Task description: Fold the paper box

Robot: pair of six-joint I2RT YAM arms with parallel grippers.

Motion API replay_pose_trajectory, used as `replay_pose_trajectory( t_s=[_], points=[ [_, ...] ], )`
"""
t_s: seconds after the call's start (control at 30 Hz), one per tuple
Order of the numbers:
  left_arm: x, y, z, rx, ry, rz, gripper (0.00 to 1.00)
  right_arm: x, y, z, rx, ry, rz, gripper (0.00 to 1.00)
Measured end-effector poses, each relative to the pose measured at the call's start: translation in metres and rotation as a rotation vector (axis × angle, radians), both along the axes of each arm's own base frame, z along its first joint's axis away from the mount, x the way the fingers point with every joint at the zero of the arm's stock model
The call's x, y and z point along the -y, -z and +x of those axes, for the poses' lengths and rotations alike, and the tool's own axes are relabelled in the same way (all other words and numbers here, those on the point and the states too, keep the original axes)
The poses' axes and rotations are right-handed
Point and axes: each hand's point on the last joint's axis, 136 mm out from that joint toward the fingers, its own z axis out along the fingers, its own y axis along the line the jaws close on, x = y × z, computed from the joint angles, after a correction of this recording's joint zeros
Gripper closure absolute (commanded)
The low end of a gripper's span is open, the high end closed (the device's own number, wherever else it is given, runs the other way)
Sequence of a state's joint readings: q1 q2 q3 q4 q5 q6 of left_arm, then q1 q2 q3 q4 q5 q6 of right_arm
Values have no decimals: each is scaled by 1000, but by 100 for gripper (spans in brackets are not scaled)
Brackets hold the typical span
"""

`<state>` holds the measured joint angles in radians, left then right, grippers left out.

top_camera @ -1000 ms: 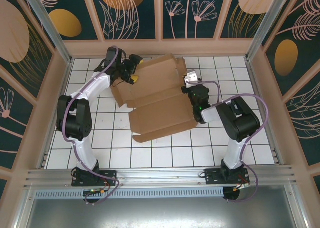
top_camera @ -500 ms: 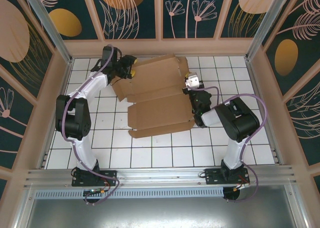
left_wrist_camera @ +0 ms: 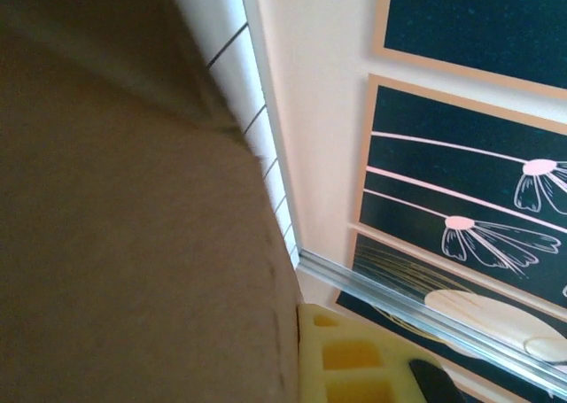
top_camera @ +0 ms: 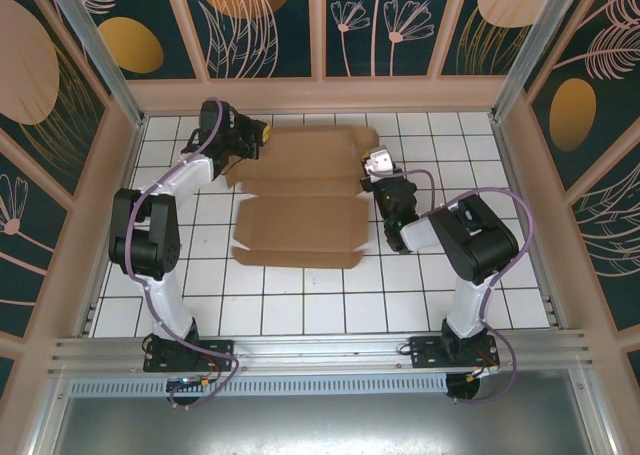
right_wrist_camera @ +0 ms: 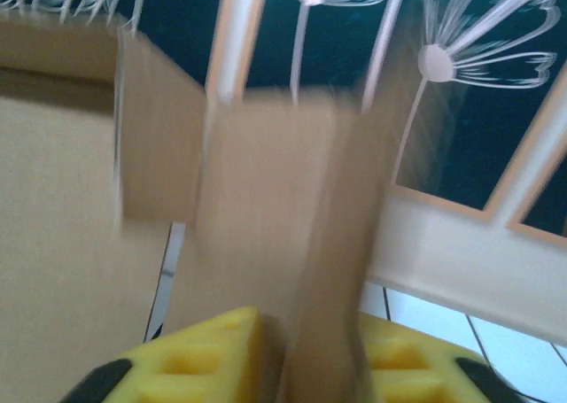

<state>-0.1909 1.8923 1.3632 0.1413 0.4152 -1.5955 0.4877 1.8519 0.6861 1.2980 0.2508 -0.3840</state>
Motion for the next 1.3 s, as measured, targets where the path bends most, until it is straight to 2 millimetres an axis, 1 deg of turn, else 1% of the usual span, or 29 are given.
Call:
replay_pose_trajectory(
  t_s=[0.1, 0.13, 0.23, 0.3, 0.33, 0.37, 0.4, 0.47, 0.53, 0.57, 0.6, 0.63, 0.7, 0.83, 0.9, 0.97, 1.0, 1.1, 1.17, 1.23, 1.3],
  points=[
    [0, 2, -6, 64, -2, -26, 100, -14, 9, -4, -71, -79, -6, 45],
    [0, 4, -9, 86, -5, -37, 100, -19, 9, -7, -90, -115, -7, 43],
    [-1, 8, -13, 158, -10, -67, 100, -33, -2, -19, -121, -218, 5, 42],
    [-2, 3, -16, 226, -14, -95, 100, -38, -14, -27, -129, -276, 23, 43],
    [-2, -1, -16, 267, -14, -112, 100, -39, -22, -31, -130, -300, 35, 46],
    [-1, -5, -17, 303, -12, -128, 100, -38, -29, -34, -131, -317, 51, 50],
    [0, -9, -17, 339, -5, -145, 100, -34, -39, -37, -130, -340, 76, 54],
    [3, -14, -15, 389, 9, -173, 100, -18, -57, -38, -134, -353, 136, 58],
    [6, -16, -15, 416, 26, -194, 100, 12, -70, -30, -145, -306, 198, 58],
    [6, -16, -15, 424, 31, -199, 100, 24, -73, -27, -150, -285, 216, 58],
    [8, -17, -15, 432, 39, -202, 100, 39, -74, -23, -159, -256, 230, 59],
    [9, -17, -16, 433, 49, -203, 100, 49, -71, -20, -171, -239, 235, 58],
    [11, -16, -18, 439, 67, -195, 100, 61, -61, -17, -210, -225, 229, 57],
    [14, -14, -20, 452, 92, -165, 100, 67, -37, -9, -291, -257, 196, 51],
    [15, -11, -20, 447, 98, -152, 100, 70, -29, -7, -314, -282, 194, 45],
    [16, -8, -21, 442, 107, -137, 100, 72, -28, -9, -330, -325, 217, 37],
    [16, -6, -21, 440, 111, -131, 100, 73, -30, -11, -331, -353, 235, 35],
    [18, -3, -22, 435, 127, -123, 100, 69, -39, -19, -329, -457, 274, 34],
    [18, -2, -23, 433, 130, -121, 100, 60, -42, -26, -345, -538, 300, 34],
    [19, 1, -21, 424, 132, -119, 100, 51, -43, -32, -371, -620, 328, 36],
    [20, 4, -20, 414, 135, -118, 100, 46, -40, -34, -397, -666, 343, 39]
  ],
)
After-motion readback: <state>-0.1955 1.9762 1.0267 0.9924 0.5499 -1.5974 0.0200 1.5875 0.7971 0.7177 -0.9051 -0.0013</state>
